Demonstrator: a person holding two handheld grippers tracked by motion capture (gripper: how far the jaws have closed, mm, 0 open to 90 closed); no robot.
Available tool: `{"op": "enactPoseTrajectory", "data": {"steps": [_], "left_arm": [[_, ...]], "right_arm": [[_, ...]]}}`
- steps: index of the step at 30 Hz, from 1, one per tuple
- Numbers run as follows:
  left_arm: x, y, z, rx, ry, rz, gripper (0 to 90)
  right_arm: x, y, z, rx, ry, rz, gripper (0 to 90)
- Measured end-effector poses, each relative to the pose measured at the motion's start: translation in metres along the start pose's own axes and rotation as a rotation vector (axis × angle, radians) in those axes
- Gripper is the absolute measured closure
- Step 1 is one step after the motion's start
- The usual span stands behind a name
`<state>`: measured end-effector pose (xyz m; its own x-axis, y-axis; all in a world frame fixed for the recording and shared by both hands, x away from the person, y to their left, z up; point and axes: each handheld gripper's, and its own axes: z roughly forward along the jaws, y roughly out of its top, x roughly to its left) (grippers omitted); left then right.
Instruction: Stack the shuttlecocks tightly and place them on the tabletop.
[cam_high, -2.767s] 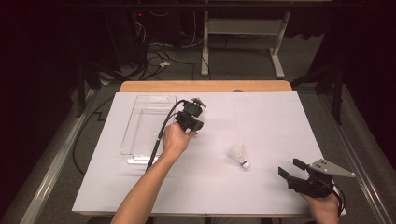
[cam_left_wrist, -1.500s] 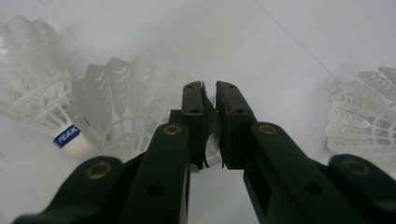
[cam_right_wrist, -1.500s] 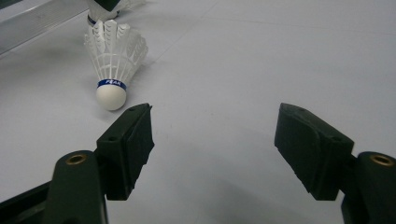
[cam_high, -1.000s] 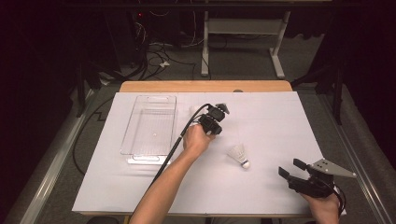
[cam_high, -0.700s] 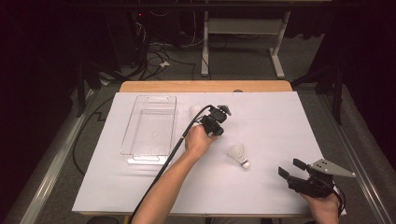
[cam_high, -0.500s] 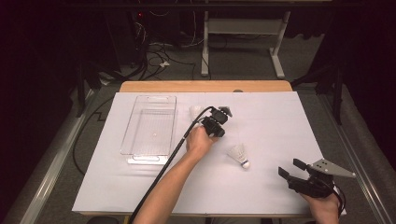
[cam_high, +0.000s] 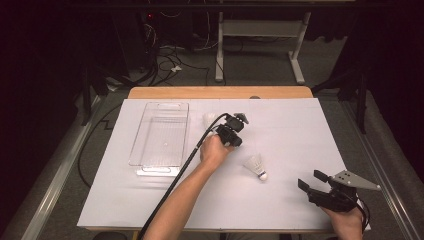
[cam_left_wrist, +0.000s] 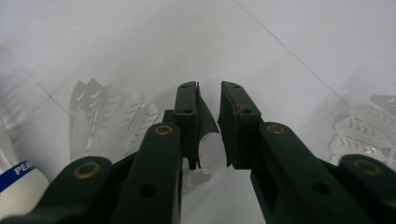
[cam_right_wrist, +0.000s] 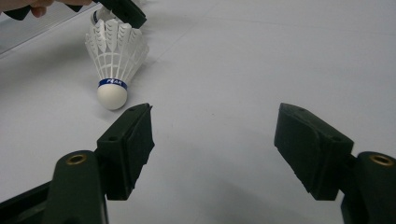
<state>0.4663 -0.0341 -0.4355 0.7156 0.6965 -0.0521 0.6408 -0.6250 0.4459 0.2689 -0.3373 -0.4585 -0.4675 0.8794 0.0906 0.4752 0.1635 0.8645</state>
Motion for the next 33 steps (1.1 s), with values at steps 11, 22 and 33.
{"op": "enactPoseTrajectory", "data": {"steps": [11,22,33], "left_arm": [[-0.0002,-0.0003,-0.0037,-0.01,0.001,0.005,74.2],[-0.0002,-0.0006,-0.0061,-0.022,-0.015,0.0,68.2],[-0.0017,-0.0006,-0.0099,-0.037,-0.02,0.004,66.7]], "right_arm": [[0.0,0.0,0.0001,0.0,0.001,-0.001,28.3],[0.0,0.0001,0.0,0.0,0.0,-0.001,28.3],[0.0,0.0001,0.0001,0.0,-0.001,-0.001,28.3]]}}
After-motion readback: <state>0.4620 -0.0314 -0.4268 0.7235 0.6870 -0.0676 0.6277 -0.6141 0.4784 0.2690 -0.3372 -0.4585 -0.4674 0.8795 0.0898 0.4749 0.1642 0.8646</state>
